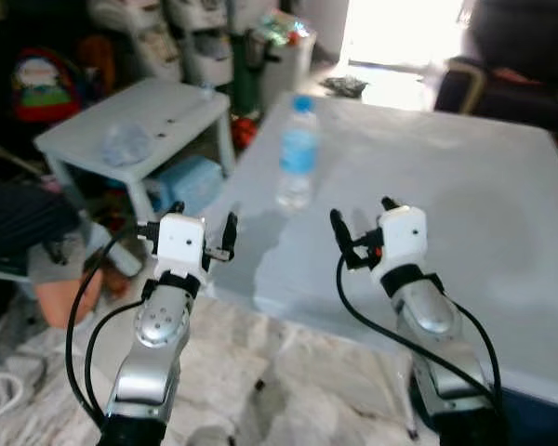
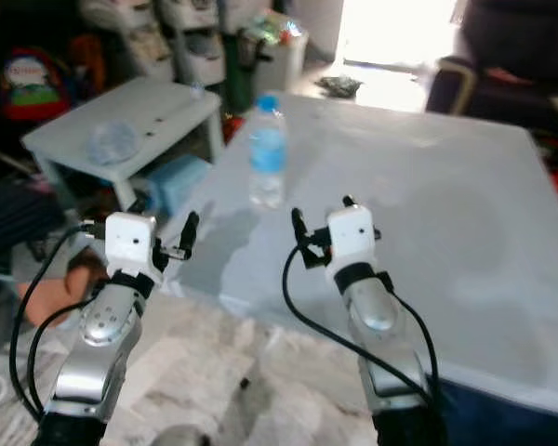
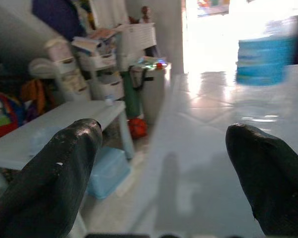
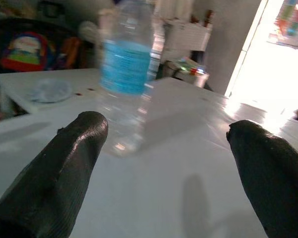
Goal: Restocking fridge
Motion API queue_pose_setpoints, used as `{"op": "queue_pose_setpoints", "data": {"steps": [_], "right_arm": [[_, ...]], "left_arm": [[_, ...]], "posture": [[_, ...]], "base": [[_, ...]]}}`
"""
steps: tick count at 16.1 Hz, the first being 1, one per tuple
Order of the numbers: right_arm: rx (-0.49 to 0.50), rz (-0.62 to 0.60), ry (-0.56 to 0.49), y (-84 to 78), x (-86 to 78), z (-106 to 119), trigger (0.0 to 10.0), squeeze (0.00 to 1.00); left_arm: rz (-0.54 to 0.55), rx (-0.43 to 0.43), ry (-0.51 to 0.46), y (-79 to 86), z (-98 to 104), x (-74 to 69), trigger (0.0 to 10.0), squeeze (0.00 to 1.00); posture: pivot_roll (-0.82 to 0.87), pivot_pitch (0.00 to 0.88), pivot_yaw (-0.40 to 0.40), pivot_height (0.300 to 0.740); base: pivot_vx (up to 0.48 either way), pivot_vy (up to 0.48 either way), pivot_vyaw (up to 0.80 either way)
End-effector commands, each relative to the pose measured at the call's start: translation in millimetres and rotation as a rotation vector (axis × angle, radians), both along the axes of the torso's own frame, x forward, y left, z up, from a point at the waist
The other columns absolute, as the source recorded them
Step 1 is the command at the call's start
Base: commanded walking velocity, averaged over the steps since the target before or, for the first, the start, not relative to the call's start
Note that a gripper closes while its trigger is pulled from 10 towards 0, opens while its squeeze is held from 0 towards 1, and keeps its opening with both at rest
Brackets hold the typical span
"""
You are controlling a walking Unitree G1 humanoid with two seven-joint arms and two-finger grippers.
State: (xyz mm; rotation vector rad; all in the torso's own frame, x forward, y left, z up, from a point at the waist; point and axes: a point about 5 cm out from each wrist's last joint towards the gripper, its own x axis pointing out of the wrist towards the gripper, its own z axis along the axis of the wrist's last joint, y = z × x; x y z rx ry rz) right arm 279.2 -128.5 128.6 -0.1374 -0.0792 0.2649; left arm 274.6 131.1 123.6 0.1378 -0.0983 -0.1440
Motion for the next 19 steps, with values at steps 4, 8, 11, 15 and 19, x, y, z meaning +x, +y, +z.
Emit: {"op": "queue_pose_setpoints", "data": {"steps": [4,8,11,15,19], "right_arm": [[-0.013,0.038,-0.045,10.5,0.7,8,10.0,0.00],[-0.019,0.041,-0.055,12.9,-0.4,8,10.0,0.00],[-0.024,0.025,-0.065,12.9,-1.6,8,10.0,0.00],[-0.089,-0.093,-0.161,-0.3,4.6,21,10.0,0.00],[-0.132,-0.146,-0.225,-4.1,6.3,33,10.0,0.00]], "left_arm": [[0.036,0.036,-0.040,7.6,6,1.2,10.0,0.00],[0.034,0.035,-0.049,7.3,7,0.4,10.0,0.00],[0.032,0.033,-0.047,7.5,6,0.2,10.0,0.00],[0.027,0.034,-0.047,7.2,6,0.3,10.0,0.00],[0.026,0.035,-0.046,8.0,6,-0.2,10.0,0.00]], "posture": [[0.06,0.019,-0.047,0.740],[0.06,0.021,-0.049,0.740],[0.06,0.022,-0.048,0.740],[0.07,0.026,-0.044,0.740],[0.07,0.026,-0.043,0.740]], "base": [[0.249,0.260,0.00],[0.000,0.000,0.00],[0.000,0.000,0.00],[0.000,0.000,0.00],[0.000,0.000,0.00]]}}
